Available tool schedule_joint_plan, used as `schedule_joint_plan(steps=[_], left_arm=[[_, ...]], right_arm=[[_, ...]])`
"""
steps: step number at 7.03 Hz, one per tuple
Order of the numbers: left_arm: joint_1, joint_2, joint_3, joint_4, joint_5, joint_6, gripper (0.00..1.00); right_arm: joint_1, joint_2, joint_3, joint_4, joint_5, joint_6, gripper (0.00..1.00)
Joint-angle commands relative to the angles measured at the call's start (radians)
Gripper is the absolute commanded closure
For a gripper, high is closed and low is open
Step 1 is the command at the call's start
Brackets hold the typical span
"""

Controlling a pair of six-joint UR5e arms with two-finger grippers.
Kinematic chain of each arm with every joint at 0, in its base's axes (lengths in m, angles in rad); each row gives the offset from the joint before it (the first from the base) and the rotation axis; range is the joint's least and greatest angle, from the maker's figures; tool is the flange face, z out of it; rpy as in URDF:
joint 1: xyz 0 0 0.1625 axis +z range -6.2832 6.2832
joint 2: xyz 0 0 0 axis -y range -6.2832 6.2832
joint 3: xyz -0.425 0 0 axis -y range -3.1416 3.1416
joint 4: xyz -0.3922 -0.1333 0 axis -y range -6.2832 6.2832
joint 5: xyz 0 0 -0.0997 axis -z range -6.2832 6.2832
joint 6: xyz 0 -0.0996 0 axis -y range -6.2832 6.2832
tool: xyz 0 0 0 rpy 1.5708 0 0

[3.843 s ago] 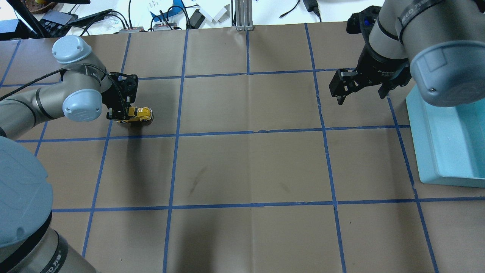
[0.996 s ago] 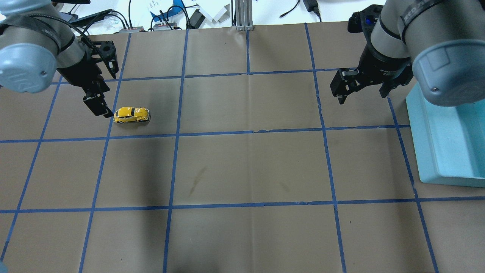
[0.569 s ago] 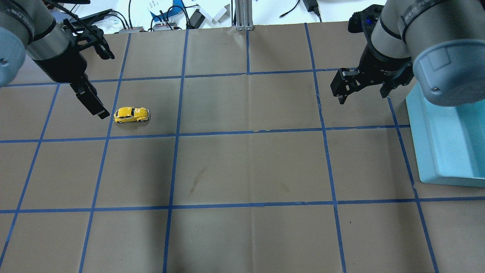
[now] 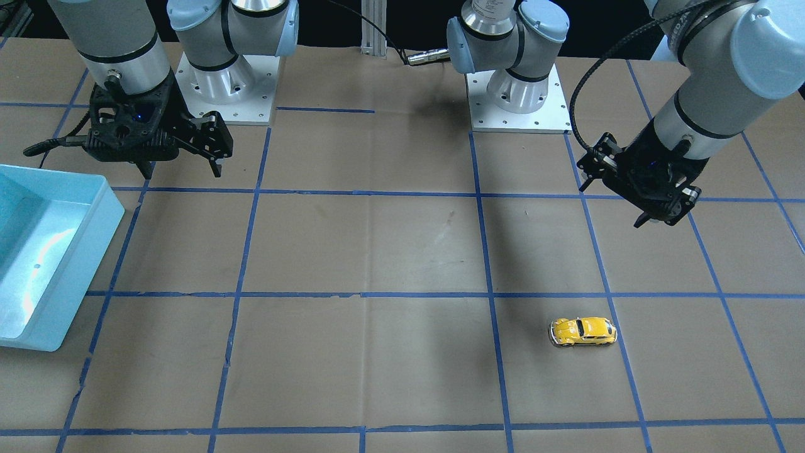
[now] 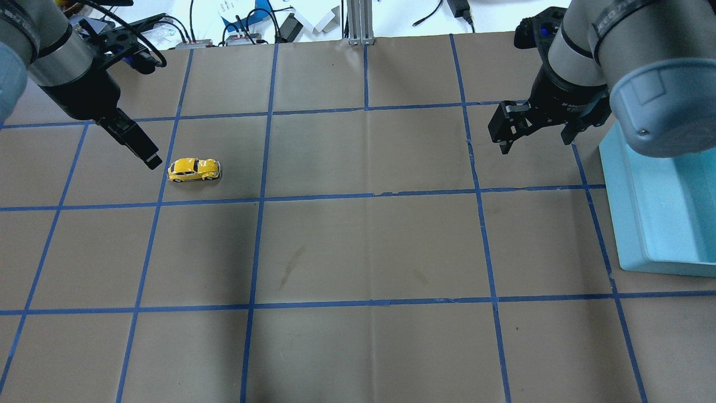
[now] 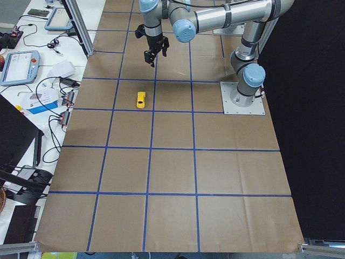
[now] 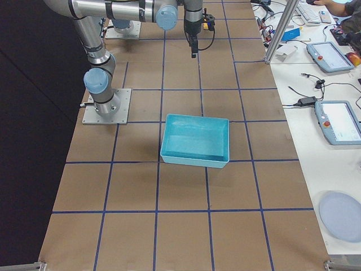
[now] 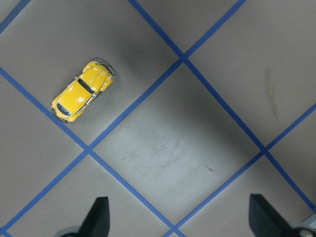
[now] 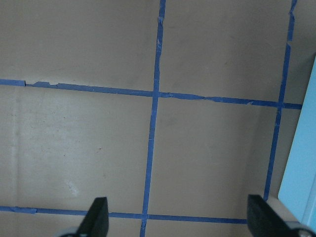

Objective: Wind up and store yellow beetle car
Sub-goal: 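Open the left gripper and lift it off the car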

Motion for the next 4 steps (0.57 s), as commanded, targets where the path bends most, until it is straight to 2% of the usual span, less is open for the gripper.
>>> schedule_joint_plan(steps=[1,3,4], left_arm=[[0.007,-0.078,-0.002,0.098,0.006,0.001,0.00],[0.041,-0.144,-0.027,0.207,0.004,0.015,0.00],[0.050,-0.169,-0.030,0.209,0.004,0.022,0.00]], right_arm=[[0.000,0.000,0.000,0.000,0.000,0.000,0.00],[0.000,0.001,0.000,0.000,0.000,0.000,0.00],[0.000,0.001,0.000,0.000,0.000,0.000,0.00]])
